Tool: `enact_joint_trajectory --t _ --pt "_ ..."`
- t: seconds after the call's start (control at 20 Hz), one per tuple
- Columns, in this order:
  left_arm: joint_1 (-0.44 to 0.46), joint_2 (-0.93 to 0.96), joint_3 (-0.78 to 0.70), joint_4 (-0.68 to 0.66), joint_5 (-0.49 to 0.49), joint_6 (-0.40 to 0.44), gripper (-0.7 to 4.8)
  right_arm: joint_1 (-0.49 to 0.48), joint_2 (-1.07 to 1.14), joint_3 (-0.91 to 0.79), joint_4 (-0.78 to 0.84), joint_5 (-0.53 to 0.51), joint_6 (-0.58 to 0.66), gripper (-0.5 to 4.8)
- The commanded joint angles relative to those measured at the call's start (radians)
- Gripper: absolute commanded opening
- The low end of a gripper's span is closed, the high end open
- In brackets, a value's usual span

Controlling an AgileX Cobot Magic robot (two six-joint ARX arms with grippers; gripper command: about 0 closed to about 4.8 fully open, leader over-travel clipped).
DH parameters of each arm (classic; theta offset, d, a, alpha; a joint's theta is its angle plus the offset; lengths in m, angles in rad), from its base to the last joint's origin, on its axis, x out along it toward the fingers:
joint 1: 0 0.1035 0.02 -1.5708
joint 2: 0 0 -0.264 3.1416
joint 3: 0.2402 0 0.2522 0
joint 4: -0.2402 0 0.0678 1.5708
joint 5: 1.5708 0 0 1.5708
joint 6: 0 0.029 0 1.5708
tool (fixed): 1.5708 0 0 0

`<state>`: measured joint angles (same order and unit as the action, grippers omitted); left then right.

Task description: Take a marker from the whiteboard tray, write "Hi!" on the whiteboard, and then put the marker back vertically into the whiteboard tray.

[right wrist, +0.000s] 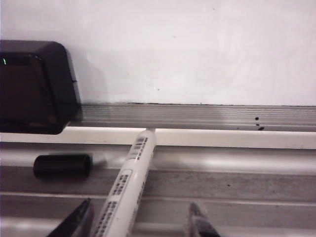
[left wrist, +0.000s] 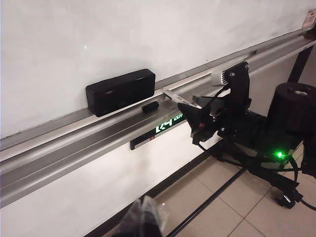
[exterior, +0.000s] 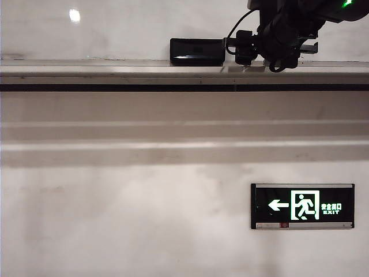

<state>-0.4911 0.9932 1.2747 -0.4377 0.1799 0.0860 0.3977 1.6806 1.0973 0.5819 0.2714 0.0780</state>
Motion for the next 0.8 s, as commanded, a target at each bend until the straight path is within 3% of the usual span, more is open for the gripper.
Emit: enact_joint_trajectory --t 0.05,0.25,0.5,0.8 --pt "0.000 -0.003 0.007 0.013 0.008 0.003 -0.05 0.000 -0.004 0.006 -0.010 -0.001 0.000 1.60" --pt "0.000 -0.006 0.007 0.013 0.008 0.003 -0.05 0.000 -0.003 0.006 -0.014 0.004 0.000 1.34" --pt "0.000 -0.008 0.007 0.012 0.007 0.003 -0.06 0.000 -0.003 0.006 -0.022 0.022 -0.009 0.16" --pt "0.000 -0.008 0.007 0.011 0.007 0.003 -0.06 0.000 -0.019 0.005 -0.026 0.022 -0.031 -0.01"
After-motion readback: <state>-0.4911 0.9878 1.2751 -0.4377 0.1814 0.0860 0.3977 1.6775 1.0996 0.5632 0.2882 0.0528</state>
